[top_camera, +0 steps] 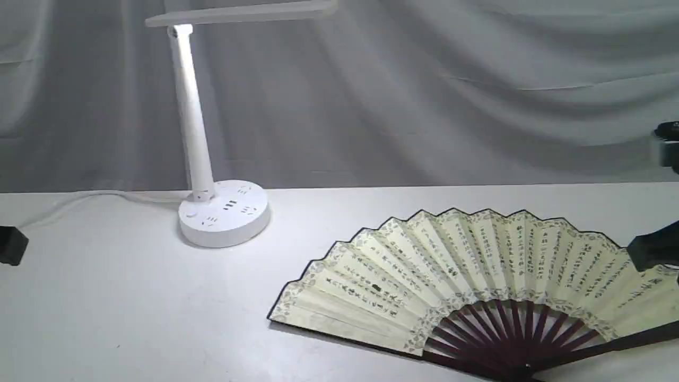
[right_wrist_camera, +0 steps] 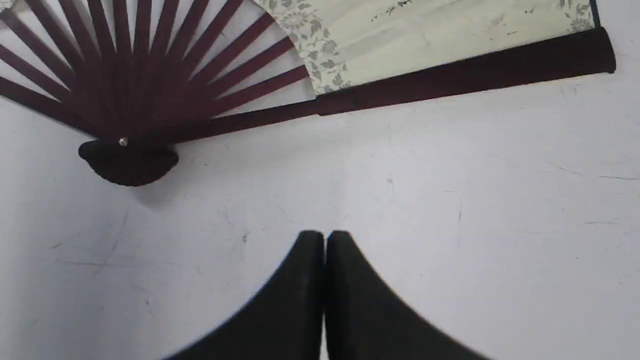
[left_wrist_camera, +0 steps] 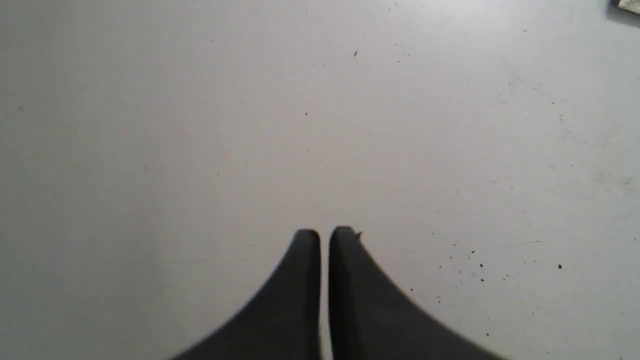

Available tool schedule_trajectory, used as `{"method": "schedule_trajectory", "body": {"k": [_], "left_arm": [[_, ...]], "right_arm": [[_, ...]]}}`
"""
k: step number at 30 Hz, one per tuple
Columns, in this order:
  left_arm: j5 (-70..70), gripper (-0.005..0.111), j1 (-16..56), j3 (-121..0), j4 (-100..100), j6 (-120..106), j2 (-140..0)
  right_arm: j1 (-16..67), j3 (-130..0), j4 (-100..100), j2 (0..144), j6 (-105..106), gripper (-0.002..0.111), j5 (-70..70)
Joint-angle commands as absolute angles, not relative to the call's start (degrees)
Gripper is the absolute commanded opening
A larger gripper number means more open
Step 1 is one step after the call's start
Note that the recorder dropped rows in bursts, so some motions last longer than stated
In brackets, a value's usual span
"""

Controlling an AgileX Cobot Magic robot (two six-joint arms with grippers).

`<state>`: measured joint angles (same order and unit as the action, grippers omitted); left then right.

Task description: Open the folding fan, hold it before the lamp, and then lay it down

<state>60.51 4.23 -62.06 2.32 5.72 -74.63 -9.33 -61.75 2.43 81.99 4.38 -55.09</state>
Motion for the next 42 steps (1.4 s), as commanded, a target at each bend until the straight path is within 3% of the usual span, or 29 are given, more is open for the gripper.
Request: {"method": "schedule_trajectory", "body": {"k": [1,21,42], "left_arm": [[60.03,0.000,4.00,-62.16,2.16,5.46,-71.33],[61.36,0.000,4.00,-62.16,2.29,5.46,-35.95],[67.69,0.000,4.00,-62.16,4.27,6.00,-0.42]], "right_arm": [[-9.27,-62.08,2.66,79.56,4.05,0.000,-55.60],[-9.27,-62.08,6.11,46.92,4.05,0.000,-56.21],[-9.27,-62.08,10.47,12.45,3.80,0.000,-69.96]]}}
